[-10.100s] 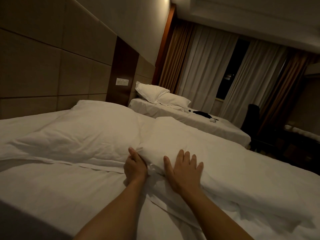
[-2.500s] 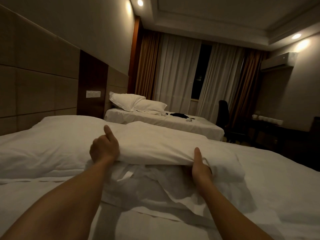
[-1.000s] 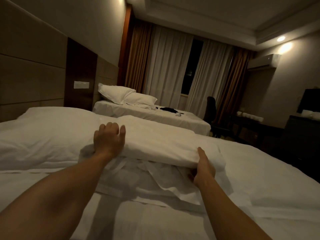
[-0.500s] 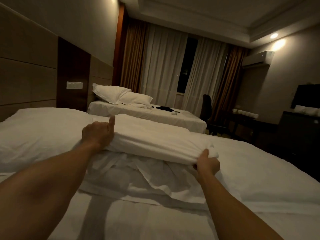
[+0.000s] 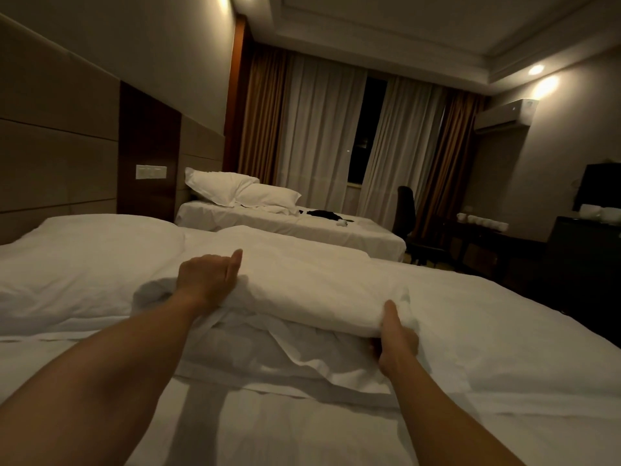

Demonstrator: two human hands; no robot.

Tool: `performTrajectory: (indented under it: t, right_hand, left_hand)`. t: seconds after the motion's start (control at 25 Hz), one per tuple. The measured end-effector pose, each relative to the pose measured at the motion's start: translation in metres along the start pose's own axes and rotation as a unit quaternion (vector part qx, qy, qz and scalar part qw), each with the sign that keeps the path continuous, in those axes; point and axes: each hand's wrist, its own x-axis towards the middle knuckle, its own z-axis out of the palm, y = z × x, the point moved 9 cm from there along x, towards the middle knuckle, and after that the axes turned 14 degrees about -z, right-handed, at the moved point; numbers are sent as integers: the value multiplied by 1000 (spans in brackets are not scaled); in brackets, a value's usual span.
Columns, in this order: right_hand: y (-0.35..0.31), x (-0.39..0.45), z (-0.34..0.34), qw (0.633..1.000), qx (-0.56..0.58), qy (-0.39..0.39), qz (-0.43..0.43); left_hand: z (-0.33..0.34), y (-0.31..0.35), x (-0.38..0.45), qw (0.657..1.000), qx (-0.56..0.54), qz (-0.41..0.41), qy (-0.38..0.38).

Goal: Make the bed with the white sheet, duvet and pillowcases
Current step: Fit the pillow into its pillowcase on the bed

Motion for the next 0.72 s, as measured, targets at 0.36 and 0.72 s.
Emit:
performTrajectory:
  t: [0.36, 0.72]
  right_hand:
    - [-24, 32, -15, 995, -34, 62, -73]
    - [2, 11, -6, 997, -29, 51, -49]
  left_hand:
    - [-18, -9, 12, 997, -44, -56, 28]
    - [-12, -74, 11, 992, -48, -116, 21]
